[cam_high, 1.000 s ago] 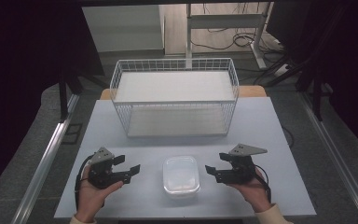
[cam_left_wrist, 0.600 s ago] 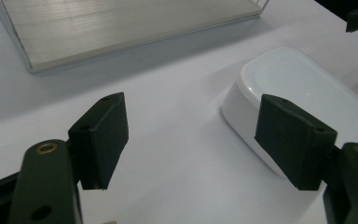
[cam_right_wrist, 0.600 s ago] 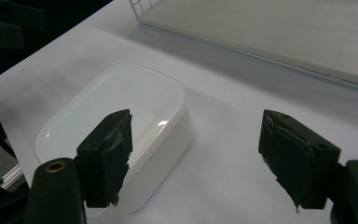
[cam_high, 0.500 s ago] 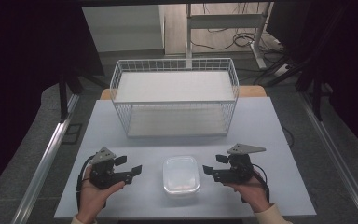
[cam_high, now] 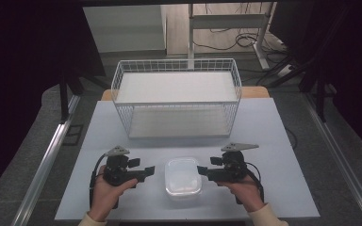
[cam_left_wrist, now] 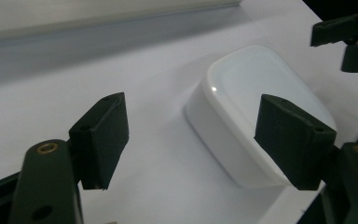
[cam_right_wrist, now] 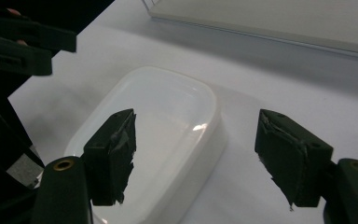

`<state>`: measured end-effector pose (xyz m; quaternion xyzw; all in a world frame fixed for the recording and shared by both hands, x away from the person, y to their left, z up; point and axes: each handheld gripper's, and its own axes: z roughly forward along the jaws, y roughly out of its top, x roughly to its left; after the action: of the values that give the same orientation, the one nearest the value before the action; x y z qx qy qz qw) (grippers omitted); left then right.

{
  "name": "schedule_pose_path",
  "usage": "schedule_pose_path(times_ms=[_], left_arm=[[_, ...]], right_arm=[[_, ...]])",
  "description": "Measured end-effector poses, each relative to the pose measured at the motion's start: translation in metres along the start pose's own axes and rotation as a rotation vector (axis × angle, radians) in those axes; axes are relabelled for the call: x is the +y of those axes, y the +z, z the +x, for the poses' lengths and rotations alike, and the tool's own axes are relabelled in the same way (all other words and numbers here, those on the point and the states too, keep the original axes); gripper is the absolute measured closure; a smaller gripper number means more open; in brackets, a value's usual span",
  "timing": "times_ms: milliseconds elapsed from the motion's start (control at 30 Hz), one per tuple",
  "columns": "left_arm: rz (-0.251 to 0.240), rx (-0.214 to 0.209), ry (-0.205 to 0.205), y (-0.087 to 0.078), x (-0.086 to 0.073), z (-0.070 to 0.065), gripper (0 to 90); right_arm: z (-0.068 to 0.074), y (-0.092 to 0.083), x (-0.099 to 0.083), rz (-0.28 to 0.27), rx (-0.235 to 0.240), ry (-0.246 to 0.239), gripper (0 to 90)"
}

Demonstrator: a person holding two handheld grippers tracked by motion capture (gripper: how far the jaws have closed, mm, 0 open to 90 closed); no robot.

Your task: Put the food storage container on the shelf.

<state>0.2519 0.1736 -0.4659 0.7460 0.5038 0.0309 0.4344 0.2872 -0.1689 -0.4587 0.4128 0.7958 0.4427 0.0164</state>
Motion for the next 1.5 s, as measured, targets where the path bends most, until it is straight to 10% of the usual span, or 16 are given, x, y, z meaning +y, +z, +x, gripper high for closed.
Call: schedule_pose_path(times_ms=[267,1167,1500], left_arm=[[0.045,-0.1,-0.06,0.026,-0.001,-0.005,25.6],[0.086,-0.241,-0.2,0.059,-0.017,-0.002,30.5],[0.084,-0.243,-0.221,0.055,-0.017,-0.004,49.6]], right_arm=[[0.006,0.014,-0.005,0.023,0.036,0.044,29.5],[0.0,0.03,-0.02,0.061,0.086,0.14,38.2],[-0.001,0.026,-0.023,0.058,0.074,0.166,55.4]])
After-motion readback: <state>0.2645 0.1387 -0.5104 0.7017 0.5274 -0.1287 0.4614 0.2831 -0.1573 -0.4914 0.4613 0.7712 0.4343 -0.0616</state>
